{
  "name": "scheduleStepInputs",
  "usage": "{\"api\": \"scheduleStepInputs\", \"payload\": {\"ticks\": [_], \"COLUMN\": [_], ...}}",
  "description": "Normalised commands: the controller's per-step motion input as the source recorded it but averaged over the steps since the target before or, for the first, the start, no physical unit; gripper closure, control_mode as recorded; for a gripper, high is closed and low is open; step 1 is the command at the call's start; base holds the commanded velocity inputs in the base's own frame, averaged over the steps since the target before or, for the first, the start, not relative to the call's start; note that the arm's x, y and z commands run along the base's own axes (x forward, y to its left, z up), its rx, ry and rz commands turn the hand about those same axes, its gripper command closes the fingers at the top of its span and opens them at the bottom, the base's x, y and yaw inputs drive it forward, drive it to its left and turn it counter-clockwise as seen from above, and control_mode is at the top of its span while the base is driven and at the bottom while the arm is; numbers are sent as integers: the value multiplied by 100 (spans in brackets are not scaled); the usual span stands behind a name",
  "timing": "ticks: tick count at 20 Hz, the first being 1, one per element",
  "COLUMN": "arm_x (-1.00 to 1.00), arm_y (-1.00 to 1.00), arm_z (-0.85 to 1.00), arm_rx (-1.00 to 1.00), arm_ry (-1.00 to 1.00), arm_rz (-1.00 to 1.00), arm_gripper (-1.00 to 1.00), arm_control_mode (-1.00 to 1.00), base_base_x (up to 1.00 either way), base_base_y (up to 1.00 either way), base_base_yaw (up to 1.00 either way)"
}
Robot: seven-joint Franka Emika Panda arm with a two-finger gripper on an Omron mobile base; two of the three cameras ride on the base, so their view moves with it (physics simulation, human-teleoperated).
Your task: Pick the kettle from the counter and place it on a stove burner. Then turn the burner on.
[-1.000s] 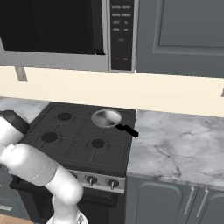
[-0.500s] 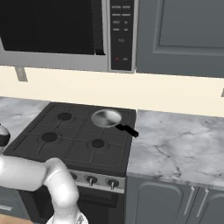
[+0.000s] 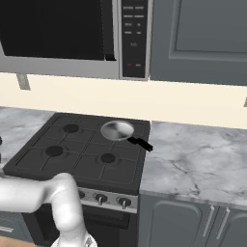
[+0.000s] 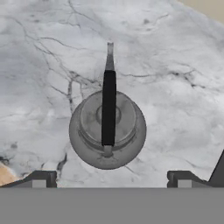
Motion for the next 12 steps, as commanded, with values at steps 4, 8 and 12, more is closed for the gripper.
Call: {"api": "scheduleStepInputs", "payload": {"ticks": [4,8,12], "arm_x": [23,27,25], "arm_y": [29,0,5], "arm_z": [-4,-12,-28], "arm_rx": [0,0,0], "arm_ry": [0,0,0], "arm_rz": [0,0,0], "arm_gripper": [-100,-100,-100], "arm_control_mode": [-100,-100,-100], "base_base_x": [0,0,0], "base_base_y": [0,0,0], "base_base_yaw": [0,0,0]}}
